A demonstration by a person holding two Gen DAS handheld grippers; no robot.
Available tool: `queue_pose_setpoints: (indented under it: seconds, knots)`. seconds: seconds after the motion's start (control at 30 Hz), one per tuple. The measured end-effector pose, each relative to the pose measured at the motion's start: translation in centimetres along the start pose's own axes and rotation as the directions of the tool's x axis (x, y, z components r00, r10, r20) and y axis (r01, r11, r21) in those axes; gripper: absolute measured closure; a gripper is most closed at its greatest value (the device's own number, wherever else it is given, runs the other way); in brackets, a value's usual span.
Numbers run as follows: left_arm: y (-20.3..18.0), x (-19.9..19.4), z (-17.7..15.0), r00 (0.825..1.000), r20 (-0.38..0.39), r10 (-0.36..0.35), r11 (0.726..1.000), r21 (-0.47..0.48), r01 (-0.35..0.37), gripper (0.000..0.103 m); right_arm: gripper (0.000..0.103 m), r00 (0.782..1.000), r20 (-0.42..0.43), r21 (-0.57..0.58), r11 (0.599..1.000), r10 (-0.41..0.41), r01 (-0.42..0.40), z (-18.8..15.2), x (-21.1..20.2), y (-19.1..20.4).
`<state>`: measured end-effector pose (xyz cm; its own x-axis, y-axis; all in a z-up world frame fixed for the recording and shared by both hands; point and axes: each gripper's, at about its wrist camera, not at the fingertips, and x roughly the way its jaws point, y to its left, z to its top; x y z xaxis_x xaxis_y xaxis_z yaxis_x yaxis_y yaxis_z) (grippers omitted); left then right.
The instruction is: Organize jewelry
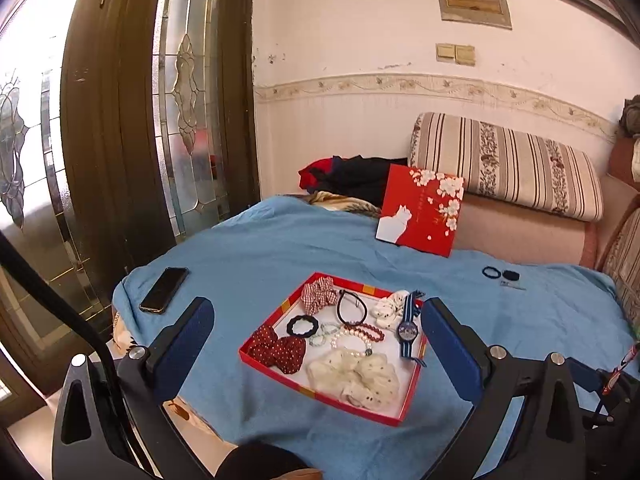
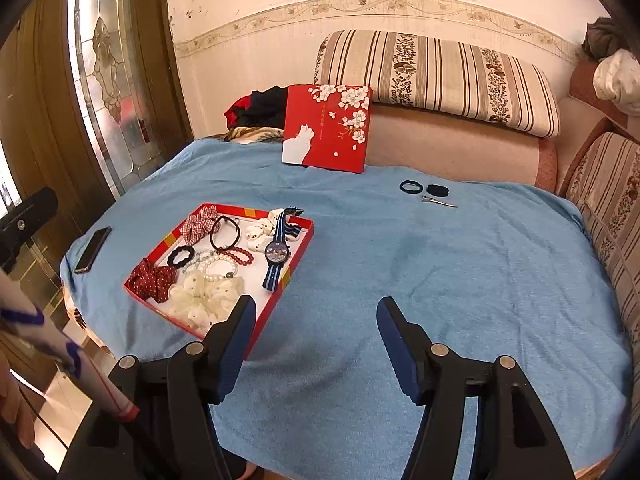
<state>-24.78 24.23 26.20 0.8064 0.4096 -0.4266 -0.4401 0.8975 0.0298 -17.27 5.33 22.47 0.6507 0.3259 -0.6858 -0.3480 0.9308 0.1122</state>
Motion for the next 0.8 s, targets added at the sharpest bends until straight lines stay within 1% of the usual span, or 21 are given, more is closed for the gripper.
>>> queue_pose_setpoints:
  seconds: [0.13, 0.37, 0.8]
  knots:
    - [0.2, 0.6, -0.5, 0.999, -0.033, -0.017, 1.000, -0.004, 0.017, 0.000, 0.035, 1.000, -0.008, -0.019, 1.000, -0.017, 0.017, -0.2, 0.3, 0.5]
    - [0.6, 2.2, -1.2, 0.996, -0.090, -0.027, 1.000, -0.013, 0.026, 0.000, 0.034, 0.999, -0.039, -0.036, 0.999, -0.035, 0.034, -0.4, 1.4, 1.0]
    - [1.4, 6.7, -3.2, 0.978, -0.208, -0.032, 0.999, -0.037, 0.025, 0.000, 0.032, 0.990, -0.118, -0.088, 0.994, -0.072, 0.062, -0.7, 4.6, 2.6]
